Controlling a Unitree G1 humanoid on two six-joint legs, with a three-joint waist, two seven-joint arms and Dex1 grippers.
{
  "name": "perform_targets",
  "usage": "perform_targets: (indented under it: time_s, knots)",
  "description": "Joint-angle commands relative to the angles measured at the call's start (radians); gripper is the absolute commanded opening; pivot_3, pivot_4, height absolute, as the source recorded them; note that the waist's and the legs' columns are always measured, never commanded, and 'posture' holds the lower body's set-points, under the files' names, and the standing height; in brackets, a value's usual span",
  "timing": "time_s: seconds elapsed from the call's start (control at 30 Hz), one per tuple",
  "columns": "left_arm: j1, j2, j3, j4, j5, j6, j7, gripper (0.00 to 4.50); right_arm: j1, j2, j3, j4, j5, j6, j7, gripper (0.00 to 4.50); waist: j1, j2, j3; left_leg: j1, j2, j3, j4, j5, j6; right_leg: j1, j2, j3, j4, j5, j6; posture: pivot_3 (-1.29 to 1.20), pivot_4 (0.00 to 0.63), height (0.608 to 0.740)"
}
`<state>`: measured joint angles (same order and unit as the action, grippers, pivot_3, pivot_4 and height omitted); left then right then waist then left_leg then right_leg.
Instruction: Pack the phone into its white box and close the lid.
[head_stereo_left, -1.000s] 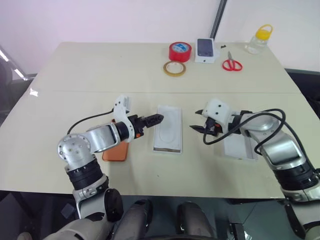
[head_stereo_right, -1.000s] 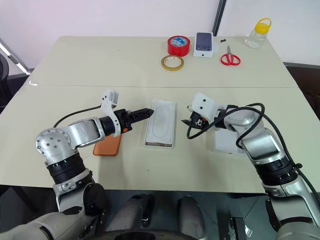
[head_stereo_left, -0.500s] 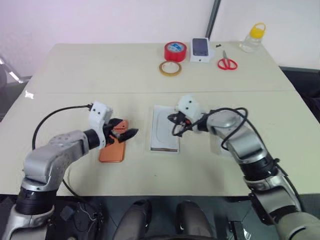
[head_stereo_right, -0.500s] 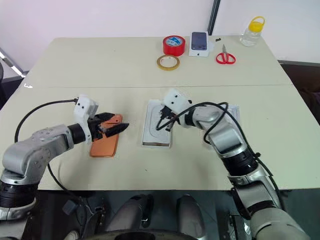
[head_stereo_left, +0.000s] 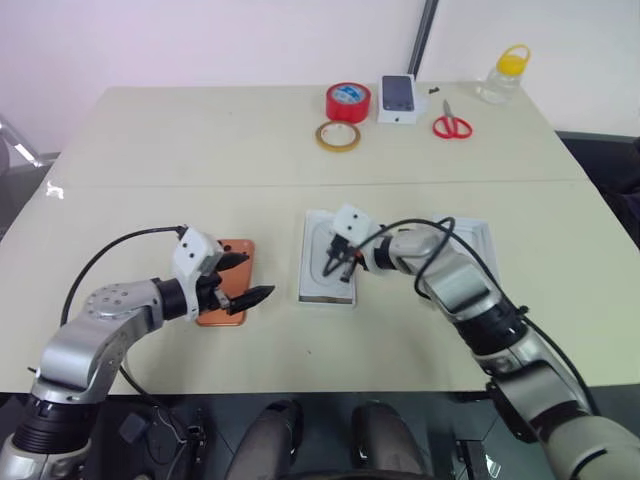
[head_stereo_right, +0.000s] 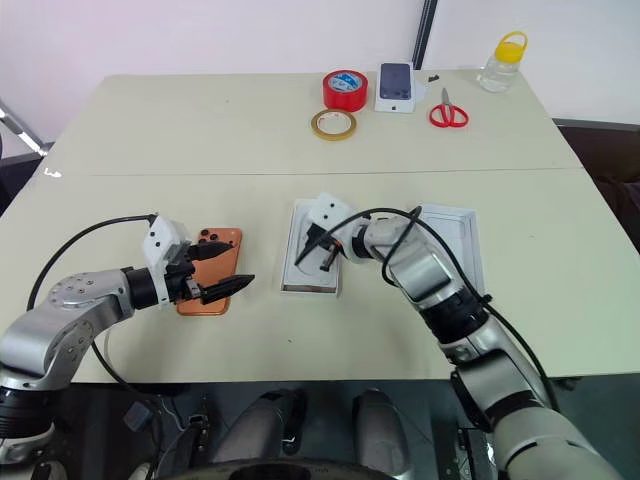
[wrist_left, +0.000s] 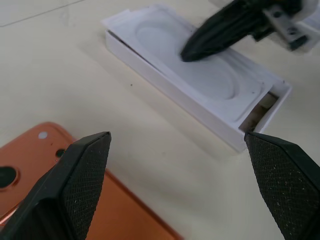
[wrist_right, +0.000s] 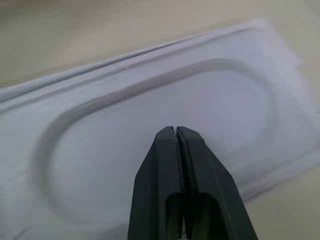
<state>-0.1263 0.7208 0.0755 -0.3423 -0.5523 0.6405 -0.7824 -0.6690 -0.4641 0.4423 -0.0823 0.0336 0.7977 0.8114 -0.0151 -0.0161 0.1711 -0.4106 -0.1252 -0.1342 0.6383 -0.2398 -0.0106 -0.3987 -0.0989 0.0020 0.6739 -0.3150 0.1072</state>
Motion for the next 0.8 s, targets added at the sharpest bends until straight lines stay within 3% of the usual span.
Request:
perform_targets:
  time_s: [0.03,0.5,0.63,0.8]
  knots:
    - [-0.005,0.013,0.039,0.004,0.009,-0.028,-0.009,4.5,0.024,-0.048,0.027,-0.128,0.039,-0.015,0.094,0.09,0.001,0.0,0.0,0.0,0.0,0.0,0.0,0.0,0.0,0.0,0.0,0.0,0.0,0.0,0.0,0.0,0.15,0.74]
    - [-0.014,-0.005,0.036,0.008,0.021,-0.028,-0.004,4.5,0.08,-0.125,0.049,-0.228,0.055,-0.088,0.2,0.09,0.001,0.0,0.0,0.0,0.001,0.0,-0.002,0.0,0.0,0.0,0.0,0.0,-0.001,0.0,-0.001,0.0,0.15,0.74]
    - [-0.036,-0.021,0.076,0.035,0.001,0.039,0.066,4.5,0.042,-0.067,-0.005,-0.172,0.036,-0.115,0.11,0.09,-0.001,0.0,0.0,0.0,0.001,0.0,-0.002,0.0,0.0,0.0,0.0,0.0,-0.001,0.0,-0.001,0.0,0.15,0.74]
    - [-0.121,-0.078,0.211,0.141,-0.051,0.256,0.272,4.5,-0.031,0.066,-0.054,-0.122,0.045,-0.052,-0.008,0.09,-0.003,0.0,0.0,0.001,0.002,0.0,-0.003,0.001,-0.001,-0.002,0.002,0.0,0.001,0.001,-0.002,0.0,0.15,0.74]
